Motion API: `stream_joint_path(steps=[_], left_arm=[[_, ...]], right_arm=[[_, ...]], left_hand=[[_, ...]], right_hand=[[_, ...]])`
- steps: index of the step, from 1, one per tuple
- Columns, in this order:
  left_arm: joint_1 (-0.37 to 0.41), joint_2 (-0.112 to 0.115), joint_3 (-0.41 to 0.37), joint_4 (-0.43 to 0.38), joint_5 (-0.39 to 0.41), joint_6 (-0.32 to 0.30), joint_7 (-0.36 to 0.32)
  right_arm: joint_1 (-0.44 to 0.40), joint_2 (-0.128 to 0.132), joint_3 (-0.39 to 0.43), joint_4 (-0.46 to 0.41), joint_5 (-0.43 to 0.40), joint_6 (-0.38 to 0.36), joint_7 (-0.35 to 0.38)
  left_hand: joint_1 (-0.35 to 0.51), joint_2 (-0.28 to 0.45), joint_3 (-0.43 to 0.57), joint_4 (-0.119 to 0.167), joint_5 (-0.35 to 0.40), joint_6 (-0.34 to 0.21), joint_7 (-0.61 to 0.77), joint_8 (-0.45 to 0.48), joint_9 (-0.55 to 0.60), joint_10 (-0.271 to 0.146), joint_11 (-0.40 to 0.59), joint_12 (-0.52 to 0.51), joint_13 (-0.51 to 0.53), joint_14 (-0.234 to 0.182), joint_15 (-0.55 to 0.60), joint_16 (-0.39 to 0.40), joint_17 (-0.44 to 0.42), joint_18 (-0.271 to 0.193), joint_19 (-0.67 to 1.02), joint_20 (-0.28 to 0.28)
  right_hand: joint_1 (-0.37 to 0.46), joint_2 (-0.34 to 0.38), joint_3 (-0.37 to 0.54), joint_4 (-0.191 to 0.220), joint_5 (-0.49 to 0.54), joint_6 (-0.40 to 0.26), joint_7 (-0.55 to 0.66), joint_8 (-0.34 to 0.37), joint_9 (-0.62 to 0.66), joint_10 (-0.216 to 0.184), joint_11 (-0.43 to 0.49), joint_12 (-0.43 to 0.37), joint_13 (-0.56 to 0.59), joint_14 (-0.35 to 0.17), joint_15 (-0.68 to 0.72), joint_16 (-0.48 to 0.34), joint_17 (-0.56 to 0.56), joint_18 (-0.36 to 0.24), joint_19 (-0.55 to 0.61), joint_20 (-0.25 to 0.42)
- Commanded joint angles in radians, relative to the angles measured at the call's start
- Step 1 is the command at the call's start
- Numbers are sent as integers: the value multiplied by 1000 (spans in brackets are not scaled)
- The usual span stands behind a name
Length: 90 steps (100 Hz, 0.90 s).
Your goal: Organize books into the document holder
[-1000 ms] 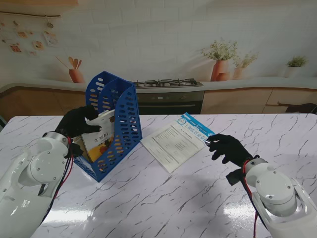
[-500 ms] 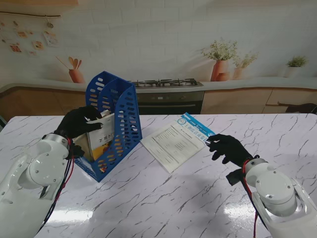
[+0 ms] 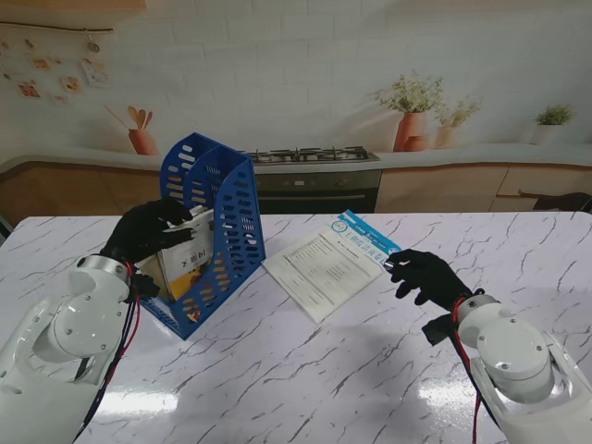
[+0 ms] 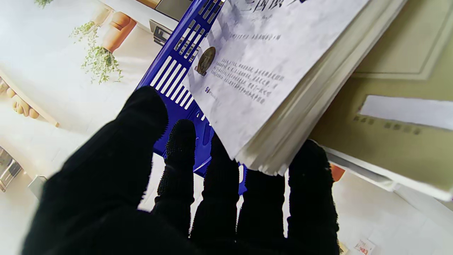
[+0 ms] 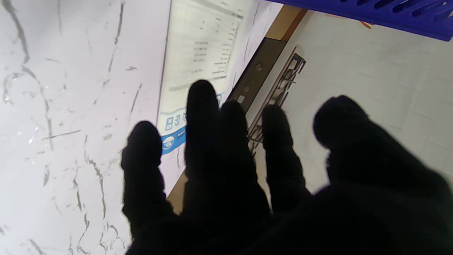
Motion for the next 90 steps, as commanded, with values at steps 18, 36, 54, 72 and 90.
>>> stream_joint_path(steps=[18, 36, 54, 72, 90], left_arm=[[28, -9, -12, -72, 4, -11, 1], [51, -13, -18, -132, 9, -7, 19], [75, -19, -15, -192, 5, -11, 47], [101, -30, 7, -235, -12, -46, 101], [112, -42, 56, -252, -33, -106, 168]], right_arm=[[-10, -8, 1, -4, 4, -3, -7], [-13, -9, 4, -5, 2, -13, -11], [-16, -9, 7, -6, -6, -26, -18], [-22, -9, 9, -7, -12, -45, -22], [-34, -10, 12, -16, -20, -66, -31]], left_hand=[[-29, 41, -55, 3, 1, 5, -28, 7, -28, -20, -21, -2, -41, 31, -59, -25, -51, 24, -64, 22], [-47, 76, -74, 23, -11, 17, -71, 11, -40, -17, -35, -6, -64, 30, -109, -51, -109, 27, -143, 4], [-66, 117, -96, 48, -21, 34, -124, 9, -54, -14, -51, -11, -85, 32, -152, -75, -152, 28, -211, -21], [-64, 130, -118, 49, -20, 37, -147, 6, -53, -12, -56, -11, -80, 32, -156, -80, -153, 29, -218, -24], [-53, 135, -142, 53, -5, 45, -154, 10, -40, -14, -49, -6, -56, 38, -136, -75, -107, -1, -239, -42]], right_hand=[[-2, 10, -5, 39, 12, -8, -1, 5, -10, -11, 2, -3, -5, -3, 6, -10, -7, -83, 7, -5], [0, 9, -12, 39, 14, -12, 2, 6, -5, -14, 5, -3, 0, -5, 9, -9, -2, -87, 10, -4], [-2, 7, -13, 39, 18, -14, 4, 5, -1, -13, 4, -4, 6, -5, 9, -9, 2, -85, 12, -2], [-6, 5, -9, 40, 20, -15, 3, 2, 4, -13, 2, -5, 9, -1, 7, -10, 2, -79, 11, -2], [-8, 3, -2, 39, 21, -14, 3, 2, 4, -10, -2, -5, 8, 2, 5, -10, -1, -75, 8, -4]])
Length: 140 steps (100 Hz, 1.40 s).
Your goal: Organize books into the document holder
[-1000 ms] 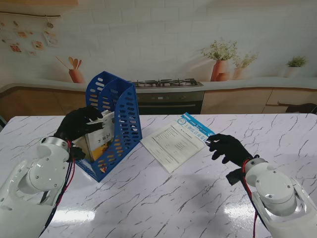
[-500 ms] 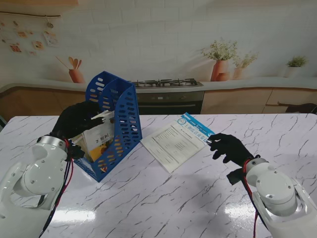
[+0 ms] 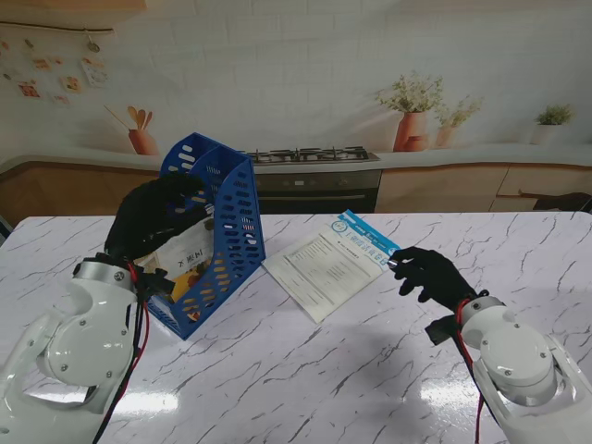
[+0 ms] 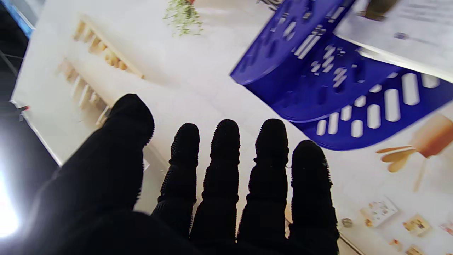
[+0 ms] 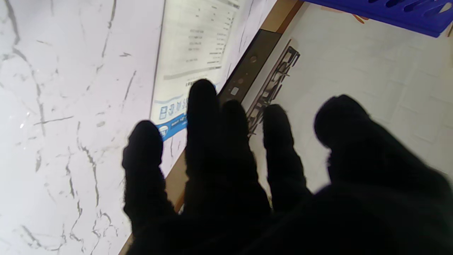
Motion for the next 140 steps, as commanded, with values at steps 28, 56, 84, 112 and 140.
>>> stream_joint_path(steps=[28, 56, 84, 112, 140], left_arm=[[-13, -24, 106, 13, -57, -126, 27], [-56, -17, 182, 93, -112, -224, -16], [-93, -10, 232, 187, -191, -252, -80], [-125, -10, 281, 276, -272, -270, -117], [-105, -8, 279, 306, -304, -263, -139]], right_arm=[[-31, -10, 3, -18, -3, -28, -18], [-49, -13, 15, -20, 6, -33, -27], [-51, -14, 13, -16, 13, -47, -33], [-54, -9, 9, -15, 20, -57, -11], [-23, -5, -27, 7, 15, -67, 5]], left_hand=[[-3, 42, -38, 37, 8, 11, 5, 16, 11, -14, 18, 13, 35, -14, 24, 3, 66, -19, -32, -27], [6, 50, -58, 37, 14, 22, 10, 16, 21, -14, 31, 21, 57, -14, 41, 4, 121, -56, -29, -44], [10, 65, -74, 39, 12, 32, 6, 11, 14, -5, 31, 21, 48, -5, 42, 0, 114, -5, -39, -58], [21, 70, -88, 42, 8, 30, 3, 9, -1, -3, 24, 17, 16, 25, 34, 0, 59, 43, -34, -47], [31, 77, -102, 44, 3, 31, -1, 8, -12, 1, 13, 11, -3, -11, -15, -33, 4, 37, -73, -52]], right_hand=[[-6, 8, -5, 40, 17, -8, -1, 2, -3, -7, -5, -5, -2, 5, 1, -11, -8, -75, 0, -8], [4, 11, -22, 40, 20, -9, 5, 8, -8, -10, -4, -4, -7, 1, 1, -11, -14, -79, -6, -11], [26, 14, -43, 27, 19, -23, 36, 13, -1, -15, -13, -10, -4, 1, -8, -14, -14, -79, -6, -12], [37, 34, -107, 28, 25, -27, 55, -13, 7, -17, -43, -28, -8, 11, -53, -28, -24, -64, -23, -20], [37, -12, -81, 24, 43, -49, 43, -27, 13, -56, -159, -95, -112, 15, -294, -100, -222, -67, -252, -132]])
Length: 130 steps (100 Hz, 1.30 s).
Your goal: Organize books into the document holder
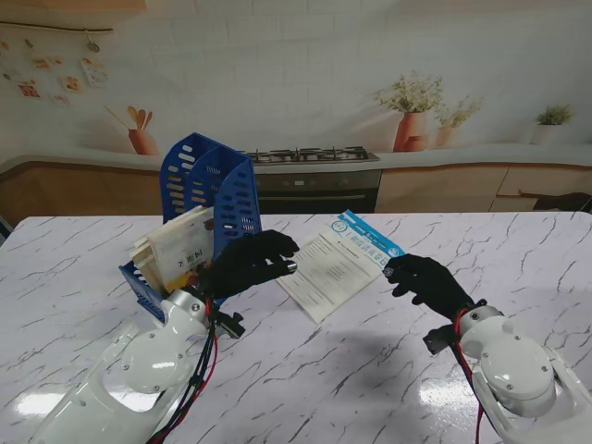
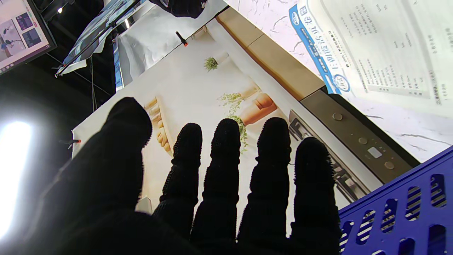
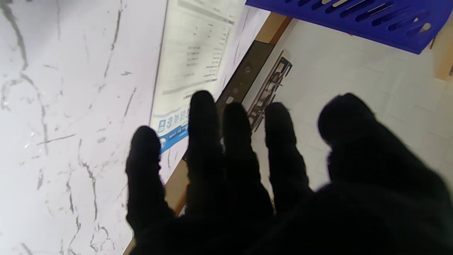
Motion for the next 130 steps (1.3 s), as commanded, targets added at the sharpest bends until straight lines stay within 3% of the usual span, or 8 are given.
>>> stream_joint_path(steps=[1, 15, 36, 45, 57, 78, 104, 130], left_arm=[[21, -1, -2, 16, -15, -16, -14], [37, 2, -12, 22, -25, -5, -30], [58, 6, -35, 17, 1, 20, -39], [61, 6, -39, 18, -11, 23, -42], [62, 7, -43, 23, -19, 24, -49], [70, 8, -49, 34, -34, 28, -61], [67, 10, -51, 60, -61, 34, -81], [77, 12, -55, 57, -54, 36, -85]], right_arm=[[14, -6, -23, 10, -1, -2, 4], [56, 0, -61, 27, -40, -7, 16], [170, 6, -140, 106, -59, 3, 50], [228, 11, -186, 152, -79, -2, 74], [328, 33, -261, 218, -125, -3, 171], [546, 25, -466, 428, -164, -41, 187], [698, -2, -649, 604, -211, -120, 142], [754, -5, -742, 668, -243, -172, 147]], left_hand=[[29, 39, -45, 26, 1, 4, -8, 1, -15, 1, -1, -2, -17, -28, -25, -17, -20, 6, -33, -4], [28, 45, -49, 28, -3, 4, -11, 0, -24, 1, -7, -5, -30, -7, -31, -24, -41, 2, -46, -6], [33, 46, -58, 29, -4, -2, -14, 0, -32, -2, -13, -7, -48, 0, -19, -15, -72, 0, -47, 0], [36, 45, -59, 29, -2, 1, -14, 1, -32, -1, -12, -6, -47, 0, -16, -13, -72, 0, -45, 2], [39, 44, -60, 29, -2, 0, -13, 2, -33, 1, -12, -6, -48, -2, -17, -13, -73, 0, -47, 2], [43, 41, -64, 28, 0, -1, -10, 4, -33, -3, -11, -5, -50, -2, -17, -12, -78, -6, -50, 3], [46, 42, -66, 26, 0, 1, -8, 3, -36, 0, -9, -5, -54, 0, -15, -10, -82, -9, -47, 6], [46, 49, -73, 25, 3, 2, -4, 4, -33, 0, -7, -5, -50, 1, -8, -7, -88, -11, -43, 9]], right_hand=[[2, -23, 2, 23, 21, -50, 16, -24, 13, -47, -34, -23, -13, -12, -62, -27, -39, -67, -41, -28], [-6, -23, 2, 28, 20, -57, -13, -52, 28, -84, -101, -68, -54, -50, -239, -109, -88, -80, -125, -88], [-27, 9, 8, 64, 23, -26, -121, -69, -6, -91, -192, -129, -137, -105, -339, -203, -137, -138, -199, -164], [-33, 18, 9, 80, 26, -7, -157, -55, -38, -92, -233, -172, -186, -130, -359, -248, -160, -187, -229, -216], [-32, 55, -43, 82, -16, 8, -210, -65, -138, -113, -283, -255, -315, -176, -375, -323, -227, -298, -289, -353], [-20, 69, -79, 88, -72, 14, -239, -83, -251, -146, -275, -319, -447, -240, -377, -341, -294, -440, -385, -523], [-33, 73, -54, 84, -64, 38, -244, -98, -257, -122, -261, -339, -449, -238, -369, -337, -268, -596, -424, -561], [-34, 111, -36, 79, -44, 47, -245, -107, -226, -109, -265, -345, -427, -228, -372, -340, -270, -605, -421, -559]])
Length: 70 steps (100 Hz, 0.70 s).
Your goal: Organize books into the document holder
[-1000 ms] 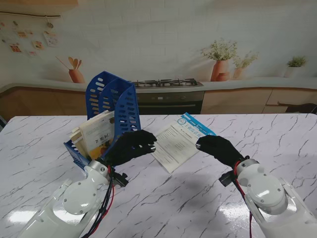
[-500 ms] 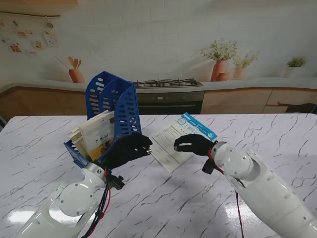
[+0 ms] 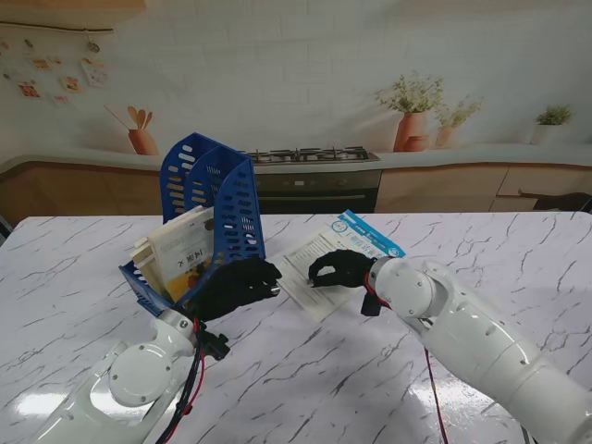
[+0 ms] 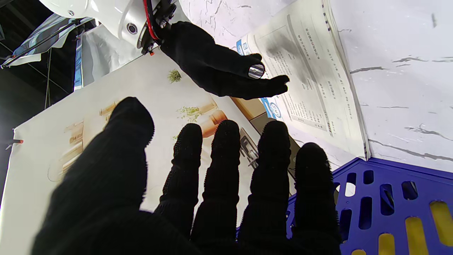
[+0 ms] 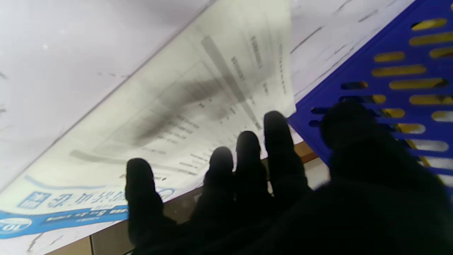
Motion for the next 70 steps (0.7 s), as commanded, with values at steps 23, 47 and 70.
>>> stream_joint_path(steps=[23, 47, 70], left_arm=[[24, 1, -7, -9, -9, -8, -23], [31, 0, -13, -15, -16, 3, -24], [28, 2, -16, -16, -14, 13, -31]], right_arm=[[45, 15, -97, 14, -19, -34, 111], [-20, 59, -56, -59, -59, -99, 178], [-118, 101, 31, -156, -67, -124, 272]], left_hand=[[14, 46, -35, 16, 8, 7, 7, 2, -12, 2, -4, -4, -13, 5, 18, 13, -15, -11, -10, 15], [25, 62, -53, 16, 10, 11, 8, -2, -8, 7, -1, -3, -11, 9, 26, 17, -18, -11, -4, 19], [32, 71, -70, 19, 10, 17, 7, -5, -10, 10, 0, -3, -14, 10, 30, 19, -22, -12, -1, 22]], right_hand=[[267, 325, -434, 32, 19, 21, -9, -27, 17, -2, 18, -7, 1, -57, 7, -13, 2, -628, -71, -55], [339, 339, -464, 4, 79, 13, 33, -53, 91, -14, 57, 23, 44, -63, 46, 8, 3, -628, -42, -39], [337, 356, -473, 4, 86, 19, 40, -69, 108, -6, 47, 25, 58, -53, 47, 9, 5, -627, -31, -32]])
